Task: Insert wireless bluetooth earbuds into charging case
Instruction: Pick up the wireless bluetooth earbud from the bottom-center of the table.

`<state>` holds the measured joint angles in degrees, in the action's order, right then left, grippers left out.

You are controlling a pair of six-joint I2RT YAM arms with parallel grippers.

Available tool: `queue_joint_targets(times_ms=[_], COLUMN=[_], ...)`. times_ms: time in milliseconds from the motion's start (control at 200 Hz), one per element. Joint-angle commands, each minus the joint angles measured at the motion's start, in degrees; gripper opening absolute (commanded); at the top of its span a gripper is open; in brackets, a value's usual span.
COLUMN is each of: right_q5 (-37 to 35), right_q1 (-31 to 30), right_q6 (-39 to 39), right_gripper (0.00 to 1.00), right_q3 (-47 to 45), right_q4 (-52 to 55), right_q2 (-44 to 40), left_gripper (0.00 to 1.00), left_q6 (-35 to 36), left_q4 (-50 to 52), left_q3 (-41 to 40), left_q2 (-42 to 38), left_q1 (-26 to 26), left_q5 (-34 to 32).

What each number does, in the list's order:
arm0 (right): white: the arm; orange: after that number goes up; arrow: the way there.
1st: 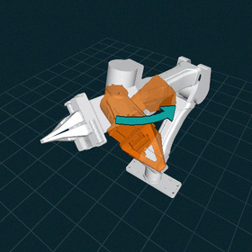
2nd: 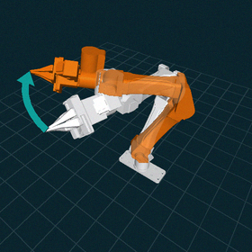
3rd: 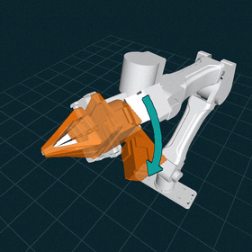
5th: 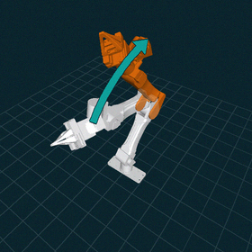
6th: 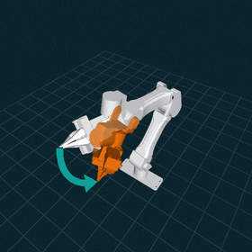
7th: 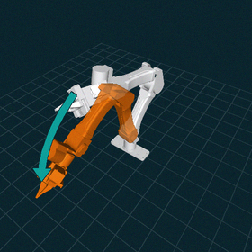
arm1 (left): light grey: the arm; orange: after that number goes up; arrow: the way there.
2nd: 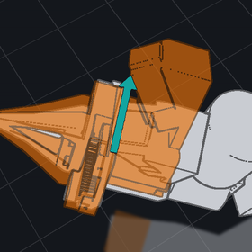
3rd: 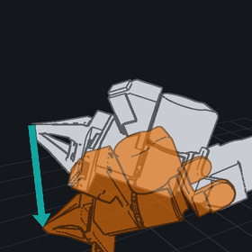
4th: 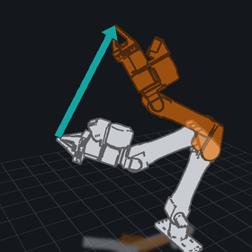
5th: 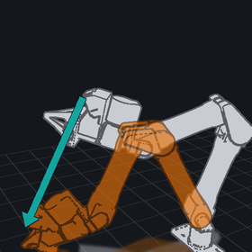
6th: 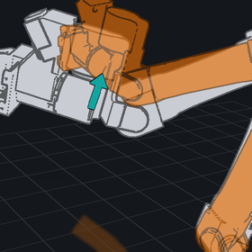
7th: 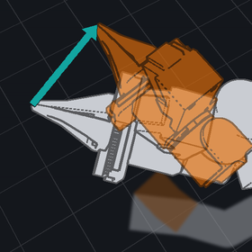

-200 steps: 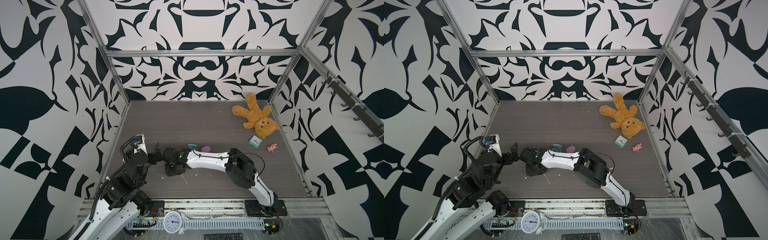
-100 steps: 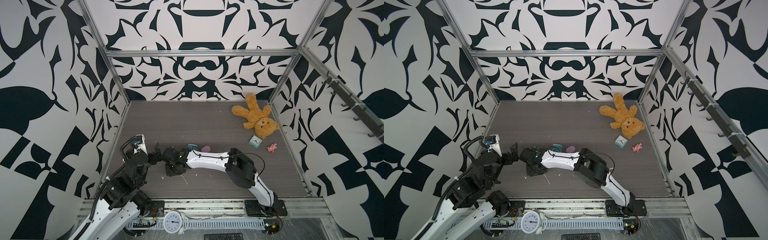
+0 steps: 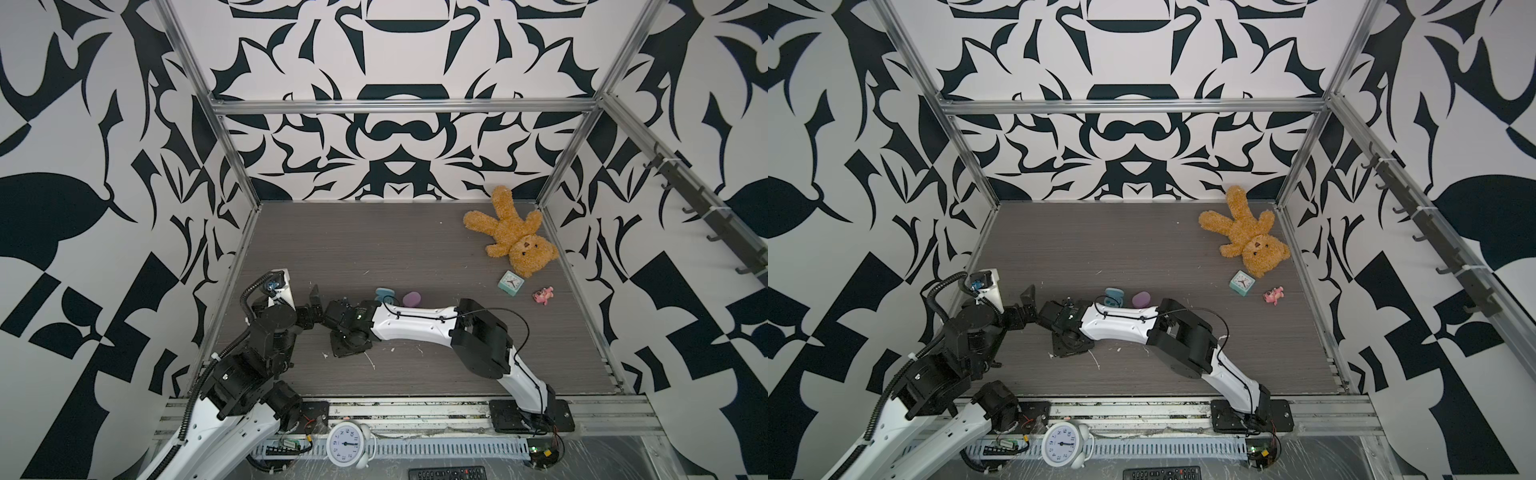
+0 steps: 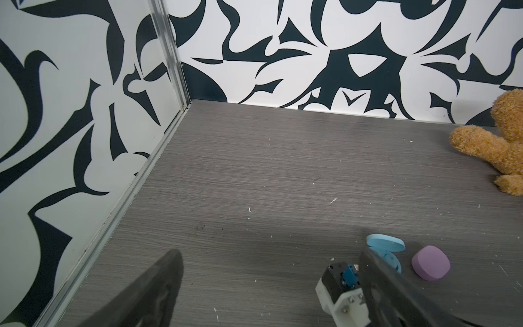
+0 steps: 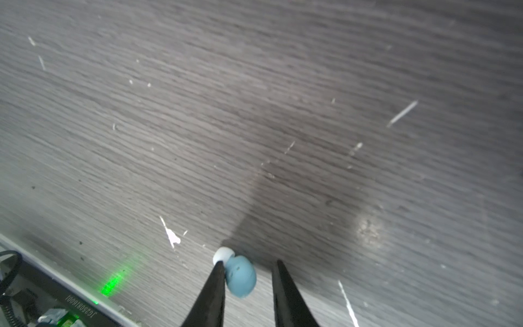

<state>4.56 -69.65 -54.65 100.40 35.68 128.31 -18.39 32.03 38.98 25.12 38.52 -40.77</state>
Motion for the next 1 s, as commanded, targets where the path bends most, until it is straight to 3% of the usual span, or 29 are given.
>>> queue_joint_targets(times_ms=[0, 995], right_q5=[0.4, 0.3], right_q1=[-0.2, 2.1], right_q6=[-0.8, 0.8], right_gripper=[0.3, 0.18], right_q3=[1.0, -2.9], right_q4=[-0.3, -2.6], right_q2=[-0.3, -4.6], left_gripper=[0.99, 0.99], left_q6=[-1.0, -0.9], left_q4=[0.7, 0.4], left_q3=[0.8, 0.6], left_q2=[-0.4, 0.7], left_q1=[-0.3, -0.4], left_q5=[0.1, 0.5])
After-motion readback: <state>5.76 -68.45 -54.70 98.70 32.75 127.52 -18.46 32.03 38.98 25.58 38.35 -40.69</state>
